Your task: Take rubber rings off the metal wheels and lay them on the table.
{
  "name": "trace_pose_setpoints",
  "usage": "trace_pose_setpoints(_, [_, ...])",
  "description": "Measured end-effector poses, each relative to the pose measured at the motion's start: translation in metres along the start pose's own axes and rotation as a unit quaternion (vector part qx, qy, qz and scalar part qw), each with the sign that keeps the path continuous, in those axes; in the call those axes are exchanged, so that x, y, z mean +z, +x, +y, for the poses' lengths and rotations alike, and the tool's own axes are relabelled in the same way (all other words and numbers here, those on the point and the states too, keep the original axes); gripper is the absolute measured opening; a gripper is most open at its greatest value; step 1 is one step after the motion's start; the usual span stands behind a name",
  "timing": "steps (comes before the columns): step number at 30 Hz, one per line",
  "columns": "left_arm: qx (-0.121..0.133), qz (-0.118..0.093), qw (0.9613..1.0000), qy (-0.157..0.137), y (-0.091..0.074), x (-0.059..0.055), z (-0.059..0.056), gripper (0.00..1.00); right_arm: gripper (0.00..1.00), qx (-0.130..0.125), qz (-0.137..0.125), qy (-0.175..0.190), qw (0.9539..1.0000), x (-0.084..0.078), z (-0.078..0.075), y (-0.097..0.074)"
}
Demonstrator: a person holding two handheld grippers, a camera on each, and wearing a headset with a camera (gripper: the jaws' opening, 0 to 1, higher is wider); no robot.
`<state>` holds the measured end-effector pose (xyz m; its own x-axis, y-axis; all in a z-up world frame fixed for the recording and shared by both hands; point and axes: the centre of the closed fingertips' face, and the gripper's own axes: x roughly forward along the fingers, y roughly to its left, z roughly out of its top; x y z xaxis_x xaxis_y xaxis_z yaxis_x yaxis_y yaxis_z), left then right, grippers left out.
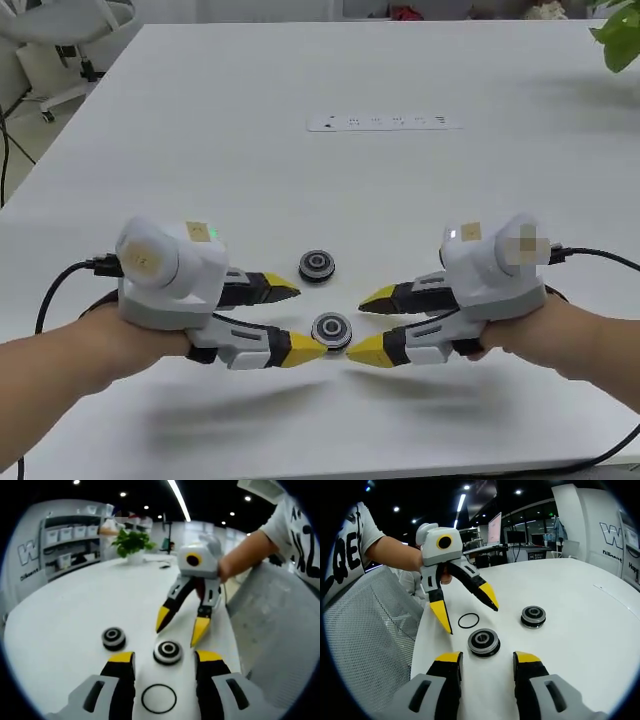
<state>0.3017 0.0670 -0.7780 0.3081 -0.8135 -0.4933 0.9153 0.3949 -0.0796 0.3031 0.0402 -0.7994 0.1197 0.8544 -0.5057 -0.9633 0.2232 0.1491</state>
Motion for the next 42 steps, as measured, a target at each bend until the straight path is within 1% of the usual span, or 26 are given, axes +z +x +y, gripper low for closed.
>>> trace_pose_setpoints(4, [-0.003, 0.003, 1.0, 0.0, 0.003, -0.002, -0.001, 0.44, 0.37, 0.001, 0.001, 0.0, 1.0, 0.0, 0.001, 0.001])
trace_pose_setpoints(13, [-0.013, 0.008, 0.9999, 0.004, 0.012, -0.001, -0.008, 0.36, 0.36, 0.003, 0.0, 0.002, 1.0, 0.0, 0.003, 0.002])
trace_pose_setpoints(21, [-0.02, 0.021, 0.9994, 0.02, 0.018, -0.002, -0.013, 0.3, 0.35, 0.003, -0.004, 0.006, 1.0, 0.001, 0.003, 0.001])
trace_pose_setpoints(23, [-0.019, 0.025, 0.9992, 0.024, 0.019, -0.003, -0.012, 0.28, 0.36, 0.002, -0.004, 0.006, 1.0, 0.001, 0.002, 0.002])
trace_pose_setpoints(24, [-0.018, 0.023, 0.9992, 0.026, 0.02, -0.003, -0.012, 0.27, 0.36, 0.002, -0.004, 0.006, 1.0, 0.001, 0.002, 0.002])
trace_pose_setpoints(28, [-0.009, 0.023, 0.9994, 0.024, 0.021, -0.003, -0.009, 0.21, 0.35, 0.003, -0.006, 0.007, 1.0, 0.001, 0.003, 0.002])
trace_pose_setpoints(32, [-0.003, 0.028, 0.9988, 0.041, 0.022, -0.003, -0.007, 0.18, 0.35, 0.004, -0.005, 0.008, 0.9999, 0.001, 0.003, 0.002])
trace_pose_setpoints(35, [0.0, 0.029, 0.9986, 0.043, 0.023, -0.002, -0.006, 0.16, 0.34, 0.005, -0.006, 0.008, 0.9999, 0.001, 0.003, 0.004])
trace_pose_setpoints(36, [0.001, 0.03, 0.9987, 0.041, 0.023, -0.003, -0.005, 0.14, 0.34, 0.006, -0.006, 0.007, 0.9999, 0.001, 0.004, 0.004])
trace_pose_setpoints(39, [0.004, 0.03, 0.9987, 0.042, 0.024, -0.002, -0.004, 0.14, 0.33, 0.006, -0.006, 0.006, 0.9999, 0.001, 0.005, 0.006])
trace_pose_setpoints(42, [0.006, 0.029, 0.9987, 0.042, 0.025, -0.002, -0.004, 0.14, 0.31, 0.004, -0.009, 0.013, 0.9999, 0.002, 0.004, 0.008])
